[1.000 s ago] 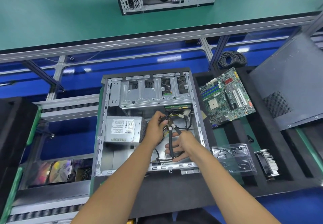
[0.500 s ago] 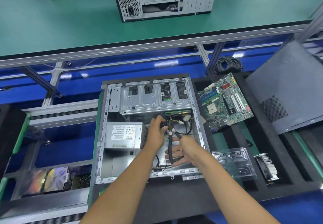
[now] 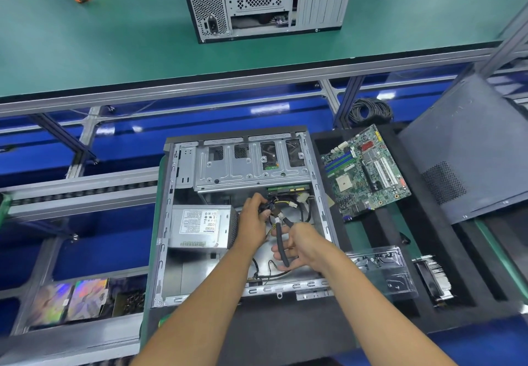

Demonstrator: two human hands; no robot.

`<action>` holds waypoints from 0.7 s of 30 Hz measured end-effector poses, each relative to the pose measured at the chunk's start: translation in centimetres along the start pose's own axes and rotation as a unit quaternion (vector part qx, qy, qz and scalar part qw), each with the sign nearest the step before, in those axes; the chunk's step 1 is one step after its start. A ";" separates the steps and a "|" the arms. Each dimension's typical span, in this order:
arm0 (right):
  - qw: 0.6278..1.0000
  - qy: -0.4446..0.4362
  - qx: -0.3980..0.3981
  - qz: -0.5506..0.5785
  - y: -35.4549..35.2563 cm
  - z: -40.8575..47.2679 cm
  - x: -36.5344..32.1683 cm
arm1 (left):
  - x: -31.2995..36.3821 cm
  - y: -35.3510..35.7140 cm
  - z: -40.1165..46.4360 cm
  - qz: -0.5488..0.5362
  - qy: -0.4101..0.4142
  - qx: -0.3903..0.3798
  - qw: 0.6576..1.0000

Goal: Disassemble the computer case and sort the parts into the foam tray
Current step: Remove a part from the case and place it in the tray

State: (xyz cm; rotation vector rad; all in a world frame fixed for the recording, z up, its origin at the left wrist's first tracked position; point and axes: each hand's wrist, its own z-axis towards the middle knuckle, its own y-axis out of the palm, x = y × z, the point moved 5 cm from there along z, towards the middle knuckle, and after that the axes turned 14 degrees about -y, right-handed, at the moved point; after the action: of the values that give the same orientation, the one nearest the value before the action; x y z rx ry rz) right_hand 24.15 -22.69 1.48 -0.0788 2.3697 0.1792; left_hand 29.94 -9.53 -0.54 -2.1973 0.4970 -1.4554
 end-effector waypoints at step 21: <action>0.997 0.022 0.048 0.058 -0.1 -0.1 0.8 | 0.6 0.7 -0.2 0.014 0.009 -0.008 1.000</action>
State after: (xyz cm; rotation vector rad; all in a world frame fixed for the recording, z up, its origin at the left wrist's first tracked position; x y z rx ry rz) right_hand 23.53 -22.85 1.02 0.1009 2.4237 0.1206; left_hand 29.97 -10.43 -0.39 -2.1840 0.5452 -1.4622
